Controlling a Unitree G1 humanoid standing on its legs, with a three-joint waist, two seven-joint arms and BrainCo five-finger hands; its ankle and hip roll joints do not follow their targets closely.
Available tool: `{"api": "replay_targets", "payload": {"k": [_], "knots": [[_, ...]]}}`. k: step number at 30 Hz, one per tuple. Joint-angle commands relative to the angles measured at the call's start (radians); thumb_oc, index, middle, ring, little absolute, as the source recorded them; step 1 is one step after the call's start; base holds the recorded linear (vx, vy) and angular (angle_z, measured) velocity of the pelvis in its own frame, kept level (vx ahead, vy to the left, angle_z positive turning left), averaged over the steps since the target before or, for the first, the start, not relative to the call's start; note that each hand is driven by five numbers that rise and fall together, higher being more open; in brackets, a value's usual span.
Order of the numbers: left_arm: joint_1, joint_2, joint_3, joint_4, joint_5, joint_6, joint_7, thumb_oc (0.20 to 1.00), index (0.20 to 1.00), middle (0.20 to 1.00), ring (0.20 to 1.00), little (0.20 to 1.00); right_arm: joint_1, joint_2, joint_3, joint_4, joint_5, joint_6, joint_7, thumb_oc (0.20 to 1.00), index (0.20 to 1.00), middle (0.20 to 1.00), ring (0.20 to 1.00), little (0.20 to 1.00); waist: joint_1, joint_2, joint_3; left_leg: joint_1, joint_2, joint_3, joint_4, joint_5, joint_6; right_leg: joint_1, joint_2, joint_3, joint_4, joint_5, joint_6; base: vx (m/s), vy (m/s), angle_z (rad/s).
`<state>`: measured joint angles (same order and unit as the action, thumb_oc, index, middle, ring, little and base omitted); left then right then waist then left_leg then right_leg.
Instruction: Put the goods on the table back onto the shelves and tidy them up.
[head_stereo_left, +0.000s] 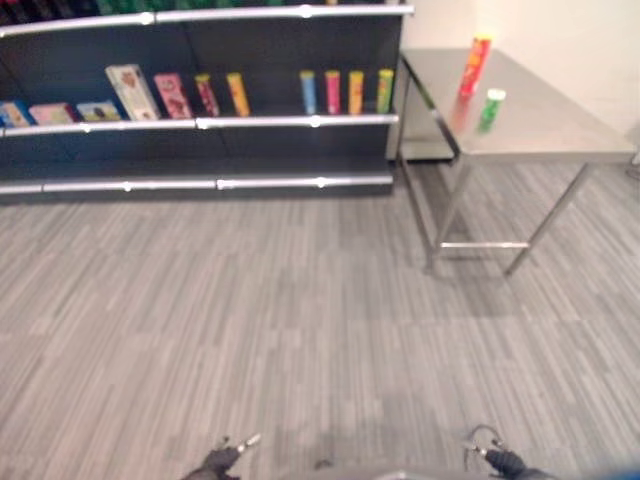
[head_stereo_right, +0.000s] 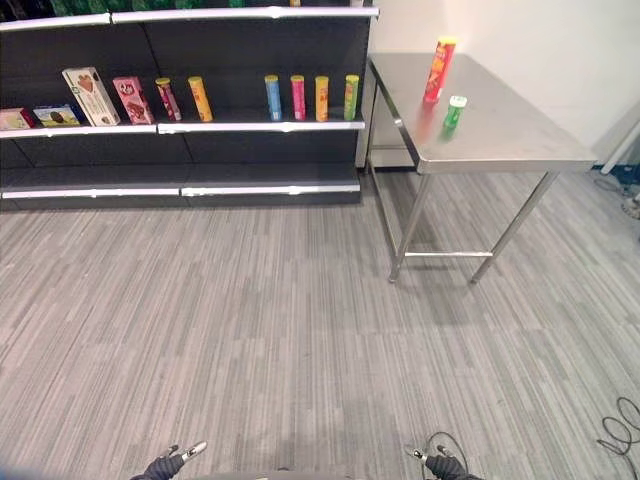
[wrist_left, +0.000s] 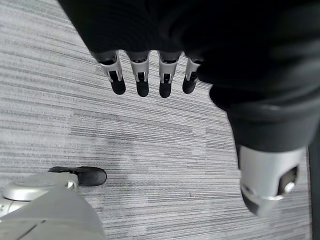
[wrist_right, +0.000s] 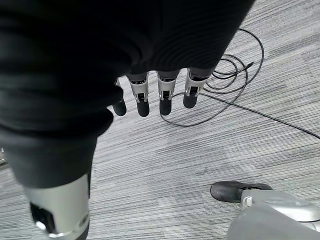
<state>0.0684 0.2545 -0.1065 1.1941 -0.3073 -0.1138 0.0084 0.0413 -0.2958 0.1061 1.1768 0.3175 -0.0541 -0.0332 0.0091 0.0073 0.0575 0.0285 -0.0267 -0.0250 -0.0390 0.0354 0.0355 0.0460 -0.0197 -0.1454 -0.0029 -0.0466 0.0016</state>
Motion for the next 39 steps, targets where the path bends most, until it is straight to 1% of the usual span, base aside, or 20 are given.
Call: {"api": "replay_targets", "payload": {"k": [1,17,23,32,39], "knots": [[-0.052,0.033,0.006,-0.009,-0.015,-0.035,-0.001,1.0,1.0,1.0,1.0,1.0,-0.047,-0.024,0.008,-0.004,0.026,-0.024,-0.004,1.0,1.0,1.0,1.0,1.0,0.003,-0.044,0.022,0.087,0.11,-0.079,-0.048,-0.124,-0.101,0.074,-0.104,0.01,-0.05,-0.032,0.111,0.0,0.0,0.0],[-0.047,0.026,0.017,0.009,-0.02,-0.037,0.002,1.0,1.0,1.0,1.0,1.0,-0.042,-0.011,0.006,0.003,0.031,-0.026,-0.004,1.0,1.0,1.0,1.0,1.0,0.005,-0.05,0.022,0.079,0.099,-0.077,-0.047,-0.124,-0.093,0.064,-0.112,0.014,-0.048,-0.024,0.117,0.0,0.0,0.0],[-0.047,0.027,0.007,0.024,0.008,-0.032,-0.001,1.0,1.0,1.0,1.0,1.0,-0.042,-0.01,0.013,0.002,0.027,-0.024,-0.002,1.0,1.0,1.0,1.0,1.0,0.004,-0.052,0.019,0.077,0.093,-0.075,-0.047,-0.127,-0.088,0.058,-0.118,0.019,-0.046,-0.021,0.12,0.0,0.0,0.0],[-0.051,0.027,0.008,0.026,0.015,-0.031,0.003,1.0,1.0,1.0,1.0,1.0,-0.039,-0.004,0.013,0.01,0.024,-0.024,-0.004,1.0,1.0,1.0,1.0,1.0,0.0,-0.051,0.018,0.075,0.088,-0.072,-0.048,-0.127,-0.086,0.054,-0.122,0.018,-0.045,-0.02,0.122,0.0,0.0,0.0],[-0.059,0.029,-0.028,0.035,0.082,-0.032,0.004,1.0,1.0,1.0,1.0,1.0,-0.047,-0.003,0.031,0.019,0.007,-0.02,-0.002,1.0,1.0,1.0,1.0,1.0,-0.004,-0.047,0.022,0.076,0.089,-0.068,-0.048,-0.126,-0.087,0.053,-0.121,0.02,-0.049,-0.016,0.121,0.0,0.0,0.0]]}}
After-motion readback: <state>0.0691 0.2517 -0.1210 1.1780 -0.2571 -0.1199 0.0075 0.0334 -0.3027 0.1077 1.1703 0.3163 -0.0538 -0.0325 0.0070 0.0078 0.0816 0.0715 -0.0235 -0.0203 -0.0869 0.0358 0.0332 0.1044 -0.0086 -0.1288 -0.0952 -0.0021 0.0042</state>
